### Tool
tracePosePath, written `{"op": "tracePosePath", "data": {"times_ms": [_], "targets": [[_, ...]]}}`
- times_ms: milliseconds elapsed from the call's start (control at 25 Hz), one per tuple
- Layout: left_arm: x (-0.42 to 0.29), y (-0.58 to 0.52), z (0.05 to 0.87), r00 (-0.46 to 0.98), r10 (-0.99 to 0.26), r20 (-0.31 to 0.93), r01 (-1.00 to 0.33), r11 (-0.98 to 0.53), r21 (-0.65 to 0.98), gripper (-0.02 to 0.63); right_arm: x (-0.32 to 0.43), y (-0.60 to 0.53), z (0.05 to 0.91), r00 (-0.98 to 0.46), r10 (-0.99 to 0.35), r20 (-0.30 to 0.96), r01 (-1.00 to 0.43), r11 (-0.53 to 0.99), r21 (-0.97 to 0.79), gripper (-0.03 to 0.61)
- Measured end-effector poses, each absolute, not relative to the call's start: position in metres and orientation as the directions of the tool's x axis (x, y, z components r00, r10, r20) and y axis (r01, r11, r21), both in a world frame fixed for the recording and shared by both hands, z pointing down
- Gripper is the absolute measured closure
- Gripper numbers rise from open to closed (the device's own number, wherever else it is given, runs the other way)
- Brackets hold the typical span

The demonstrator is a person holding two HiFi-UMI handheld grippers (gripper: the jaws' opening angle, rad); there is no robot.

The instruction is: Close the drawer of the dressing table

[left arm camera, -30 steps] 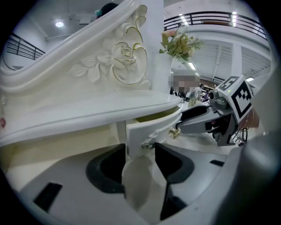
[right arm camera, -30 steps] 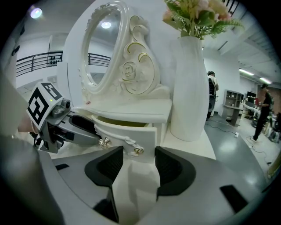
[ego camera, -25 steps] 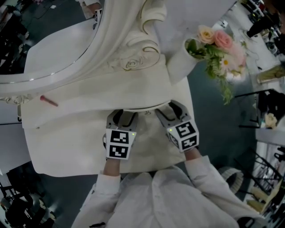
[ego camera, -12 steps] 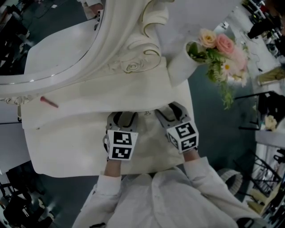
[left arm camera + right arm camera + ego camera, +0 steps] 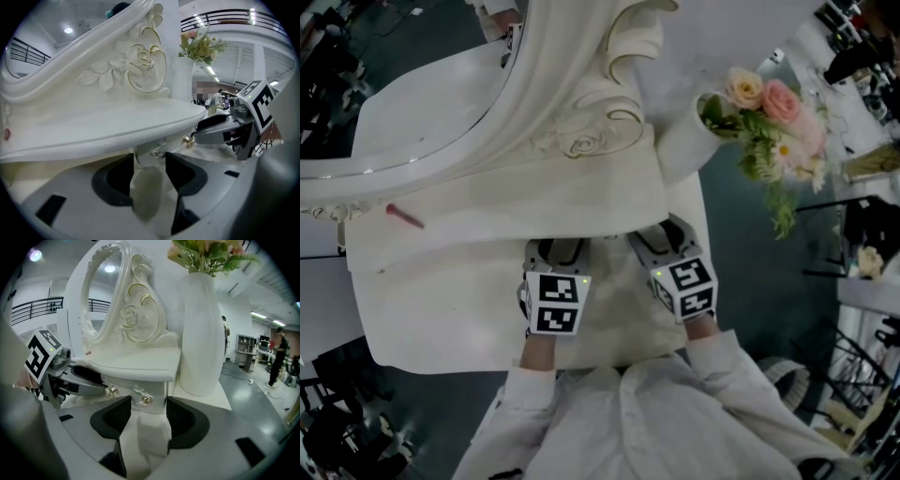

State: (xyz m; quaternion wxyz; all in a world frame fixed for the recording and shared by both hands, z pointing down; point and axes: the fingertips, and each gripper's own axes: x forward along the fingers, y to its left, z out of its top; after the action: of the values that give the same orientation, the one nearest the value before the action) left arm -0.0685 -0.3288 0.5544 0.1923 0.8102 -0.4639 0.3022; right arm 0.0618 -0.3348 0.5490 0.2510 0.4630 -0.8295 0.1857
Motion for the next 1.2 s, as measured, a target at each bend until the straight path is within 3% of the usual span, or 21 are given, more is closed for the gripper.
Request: {"op": "tracePosePath", "data": {"times_ms": [1200], "targets": [[-0.0715,-0.3311,0.5559,0.369,-0.639,0.675,-0.882,-0.470,0.036,0.382,0.0694,-0.3384,0.5508,-0.366,-0.699,0.615,-0.897,0.440,-0.034,0.331]]}}
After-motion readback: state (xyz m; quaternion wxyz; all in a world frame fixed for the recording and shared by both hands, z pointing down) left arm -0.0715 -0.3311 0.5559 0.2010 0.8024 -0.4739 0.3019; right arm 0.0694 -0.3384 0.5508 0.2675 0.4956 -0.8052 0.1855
